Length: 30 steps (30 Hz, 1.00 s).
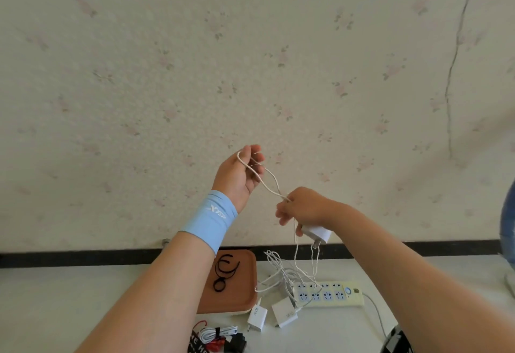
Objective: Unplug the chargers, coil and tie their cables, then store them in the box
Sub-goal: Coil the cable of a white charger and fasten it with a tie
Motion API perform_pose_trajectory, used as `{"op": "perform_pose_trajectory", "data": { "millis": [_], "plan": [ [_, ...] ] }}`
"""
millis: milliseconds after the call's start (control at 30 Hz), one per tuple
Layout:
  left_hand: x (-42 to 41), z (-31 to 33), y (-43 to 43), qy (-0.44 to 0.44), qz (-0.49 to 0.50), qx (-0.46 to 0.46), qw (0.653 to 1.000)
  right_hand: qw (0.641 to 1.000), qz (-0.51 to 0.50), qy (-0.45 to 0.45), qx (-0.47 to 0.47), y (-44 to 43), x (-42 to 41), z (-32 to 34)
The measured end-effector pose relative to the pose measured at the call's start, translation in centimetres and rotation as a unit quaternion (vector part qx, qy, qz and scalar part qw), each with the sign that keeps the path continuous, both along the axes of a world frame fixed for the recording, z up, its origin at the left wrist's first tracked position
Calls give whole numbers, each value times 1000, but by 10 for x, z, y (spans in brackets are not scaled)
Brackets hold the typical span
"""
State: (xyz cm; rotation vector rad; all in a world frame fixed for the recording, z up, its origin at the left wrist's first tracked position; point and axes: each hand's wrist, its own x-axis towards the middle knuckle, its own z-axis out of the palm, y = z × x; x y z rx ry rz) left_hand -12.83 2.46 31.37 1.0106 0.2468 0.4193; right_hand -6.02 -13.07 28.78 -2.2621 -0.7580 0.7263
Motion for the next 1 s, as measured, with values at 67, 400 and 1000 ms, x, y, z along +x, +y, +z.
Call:
{"op": "perform_pose_trajectory", "data": {
  "millis": [67,400,1000],
  "plan": [
    [-4,-3,4,38,3,68,997,999,-33,-9,33,-1,2,4],
    [-7,-21,-25,258,-311,360,841,896,-178,198,356,-6,9,29],
    [0,-3,29,39,93,-136,986,997,54,61,1,-5,2,8]
  ]
}}
